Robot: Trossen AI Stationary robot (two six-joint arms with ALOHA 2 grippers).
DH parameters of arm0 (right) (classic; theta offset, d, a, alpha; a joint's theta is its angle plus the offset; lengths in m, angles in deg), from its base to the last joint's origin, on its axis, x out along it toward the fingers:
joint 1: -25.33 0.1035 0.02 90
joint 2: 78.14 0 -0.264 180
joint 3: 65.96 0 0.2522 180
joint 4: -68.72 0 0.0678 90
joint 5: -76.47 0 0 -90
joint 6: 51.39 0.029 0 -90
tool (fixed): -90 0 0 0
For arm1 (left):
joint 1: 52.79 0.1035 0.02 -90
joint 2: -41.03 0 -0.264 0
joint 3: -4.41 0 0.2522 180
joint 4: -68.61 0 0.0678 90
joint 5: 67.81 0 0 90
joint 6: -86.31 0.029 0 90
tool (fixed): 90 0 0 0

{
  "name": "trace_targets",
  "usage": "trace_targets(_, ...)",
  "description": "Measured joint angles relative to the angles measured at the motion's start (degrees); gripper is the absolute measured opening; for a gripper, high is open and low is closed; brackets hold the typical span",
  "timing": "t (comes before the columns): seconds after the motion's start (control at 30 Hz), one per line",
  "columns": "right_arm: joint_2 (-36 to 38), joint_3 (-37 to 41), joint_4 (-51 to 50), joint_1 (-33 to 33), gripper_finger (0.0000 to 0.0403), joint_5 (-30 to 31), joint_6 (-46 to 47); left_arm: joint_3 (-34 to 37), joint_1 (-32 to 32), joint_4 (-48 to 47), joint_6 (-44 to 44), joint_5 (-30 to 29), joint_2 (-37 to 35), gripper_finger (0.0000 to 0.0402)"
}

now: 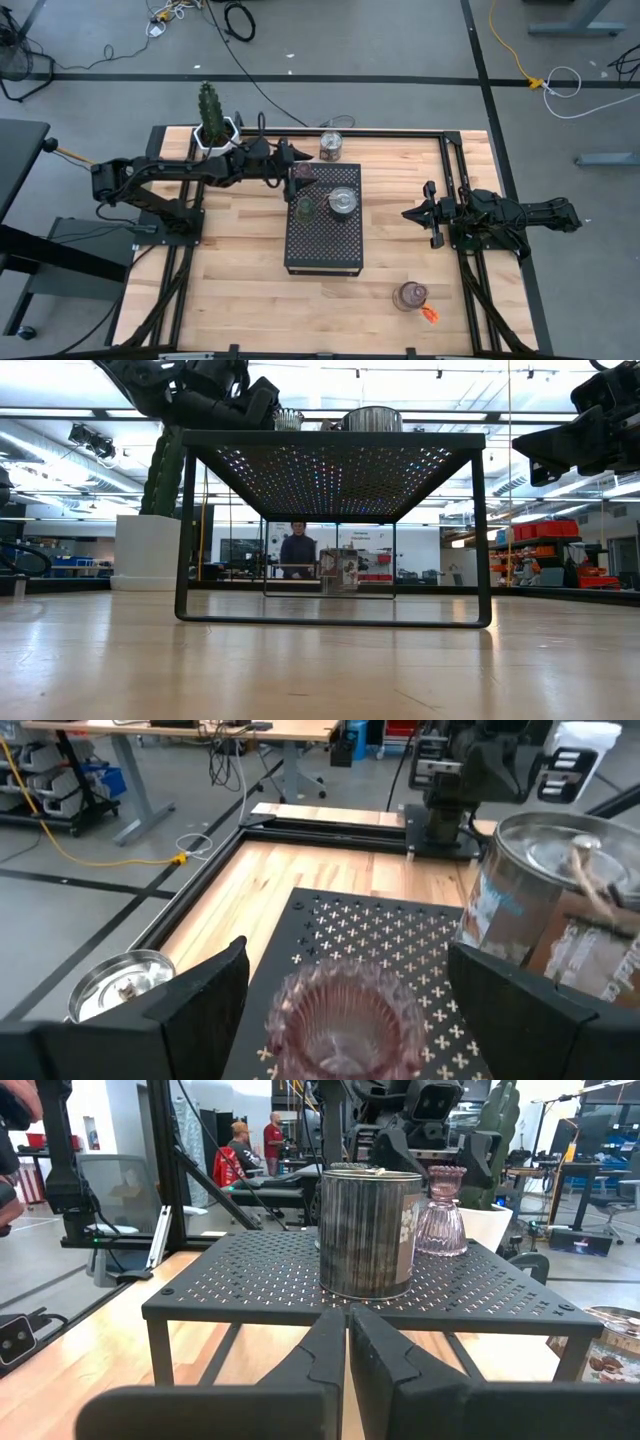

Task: Pick & Place candle stick holders
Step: Put the pink candle vase on the shelf

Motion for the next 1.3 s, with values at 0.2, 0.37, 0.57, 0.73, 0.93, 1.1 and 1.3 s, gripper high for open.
trace_targets(0.2,0.02,0.0,0.01,0.0,0.0023,0.0,0.0,-3.55,-0.42,-0.28,0.01,0.71,-0.01,0.0342)
trace_targets(0.37,0.0,0.0,-0.01,0.0,0.0023,0.0,0.0,-7.77,-0.35,-2.88,0.04,0.77,-0.22,0.0342)
trace_targets(0.57,0.0,0.0,0.01,0.0,0.0023,0.0,0.0,-13.63,-0.33,-10.13,0.06,0.74,-0.9,0.0342)
trace_targets(0.73,0.0,0.0,0.0,0.0,0.0023,0.0,0.0,-17.73,-0.33,-16.21,0.06,0.74,-0.85,0.0342)
trace_targets(0.93,0.0,0.0,-0.01,0.0,0.0023,0.0,0.0,-21.02,-0.33,-19.96,0.92,-1.25,-1.14,0.0342)
trace_targets(1.1,0.0,0.0,-0.01,0.0,0.0023,0.0,0.0,-21.14,0.7,-21.43,2.0,-5.18,-1.56,0.0342)
trace_targets(1.3,0.0,0.0,-0.01,0.0,0.0023,0.0,0.0,-21.14,2.45,-23.17,2.0,-5.33,-1.66,0.0342)
